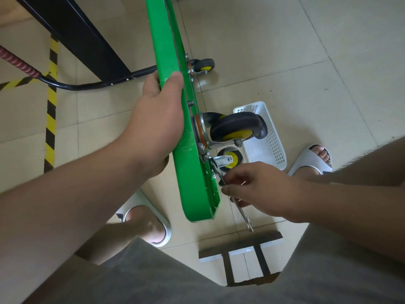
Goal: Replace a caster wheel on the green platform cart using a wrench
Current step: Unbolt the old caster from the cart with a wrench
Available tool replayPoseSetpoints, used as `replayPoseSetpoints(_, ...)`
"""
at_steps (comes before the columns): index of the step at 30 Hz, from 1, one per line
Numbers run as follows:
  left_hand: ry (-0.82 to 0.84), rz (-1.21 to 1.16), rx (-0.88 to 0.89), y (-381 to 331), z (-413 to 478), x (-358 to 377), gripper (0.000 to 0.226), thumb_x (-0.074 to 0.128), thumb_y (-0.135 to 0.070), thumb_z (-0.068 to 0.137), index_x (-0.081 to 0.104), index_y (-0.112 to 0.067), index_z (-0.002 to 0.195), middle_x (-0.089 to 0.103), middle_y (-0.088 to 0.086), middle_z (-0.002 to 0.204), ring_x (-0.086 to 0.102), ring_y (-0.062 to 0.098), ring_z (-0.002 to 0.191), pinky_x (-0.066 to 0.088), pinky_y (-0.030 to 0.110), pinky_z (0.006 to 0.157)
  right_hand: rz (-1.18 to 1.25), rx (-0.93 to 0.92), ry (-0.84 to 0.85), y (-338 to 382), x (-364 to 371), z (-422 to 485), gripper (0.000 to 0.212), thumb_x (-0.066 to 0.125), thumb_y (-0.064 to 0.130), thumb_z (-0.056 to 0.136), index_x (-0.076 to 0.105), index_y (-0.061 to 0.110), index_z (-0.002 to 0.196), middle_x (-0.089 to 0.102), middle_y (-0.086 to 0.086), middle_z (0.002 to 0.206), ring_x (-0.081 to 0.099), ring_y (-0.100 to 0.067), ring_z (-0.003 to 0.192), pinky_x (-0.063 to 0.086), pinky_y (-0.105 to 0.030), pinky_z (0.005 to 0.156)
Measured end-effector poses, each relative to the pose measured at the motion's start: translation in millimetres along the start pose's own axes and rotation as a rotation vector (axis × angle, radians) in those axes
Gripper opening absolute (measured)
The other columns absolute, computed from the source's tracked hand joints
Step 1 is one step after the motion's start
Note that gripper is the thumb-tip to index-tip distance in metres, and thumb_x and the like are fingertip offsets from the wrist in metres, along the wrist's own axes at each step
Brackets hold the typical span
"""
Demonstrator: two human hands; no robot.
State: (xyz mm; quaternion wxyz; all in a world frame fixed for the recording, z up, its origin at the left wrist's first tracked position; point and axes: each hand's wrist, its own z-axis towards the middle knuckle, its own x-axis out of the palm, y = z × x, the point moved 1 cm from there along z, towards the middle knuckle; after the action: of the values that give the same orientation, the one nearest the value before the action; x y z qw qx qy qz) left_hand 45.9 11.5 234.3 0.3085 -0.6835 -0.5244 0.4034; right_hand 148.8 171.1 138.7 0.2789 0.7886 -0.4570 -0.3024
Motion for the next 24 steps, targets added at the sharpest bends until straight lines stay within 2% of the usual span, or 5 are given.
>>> replayPoseSetpoints(3,0.003,-0.015,-0.001,0,0,1,0.028,0.041,-0.045,0.108,0.052,-0.040,0.133,0.070,0.002,0.115,0.071,0.029,0.104,0.061,0.050,0.090,0.143,0.022,0.027,8,1,-12,0.007,0.072,0.025,0.094,0.077,0.021,0.096,0.077,-0.004,0.086,0.076,-0.021,0.080,0.065,-0.035,0.076)
replayPoseSetpoints(11,-0.018,-0.004,-0.005,-1,-1,1,0.024,0.042,-0.046,0.107,0.055,-0.041,0.127,0.069,0.001,0.108,0.068,0.023,0.090,0.062,0.048,0.088,0.208,0.031,0.046,18,9,-8,0.013,0.068,0.025,0.097,0.079,0.018,0.101,0.077,0.000,0.082,0.076,-0.017,0.077,0.064,-0.029,0.072)
replayPoseSetpoints(15,-0.020,0.010,-0.009,-1,-1,2,0.028,0.041,-0.047,0.108,0.052,-0.041,0.133,0.070,-0.001,0.110,0.070,0.024,0.095,0.063,0.047,0.087,0.201,0.011,0.009,15,9,1,0.018,0.069,0.026,0.096,0.077,0.022,0.111,0.078,0.001,0.093,0.076,-0.018,0.085,0.064,-0.031,0.078)
replayPoseSetpoints(18,-0.018,0.012,-0.008,-1,-1,2,0.028,0.041,-0.047,0.108,0.052,-0.041,0.133,0.069,-0.001,0.110,0.071,0.023,0.094,0.063,0.046,0.086,0.135,-0.018,-0.034,8,10,11,0.021,0.072,0.029,0.094,0.076,0.025,0.113,0.078,0.008,0.096,0.075,-0.011,0.086,0.062,-0.031,0.087)
replayPoseSetpoints(24,-0.018,0.019,-0.001,-2,-1,0,0.027,0.040,-0.046,0.109,0.052,-0.041,0.132,0.069,-0.001,0.106,0.067,0.019,0.087,0.063,0.040,0.079,0.137,-0.068,-0.051,9,3,30,0.014,0.075,0.023,0.091,0.077,0.024,0.104,0.078,0.009,0.099,0.072,-0.004,0.091,0.054,-0.015,0.083)
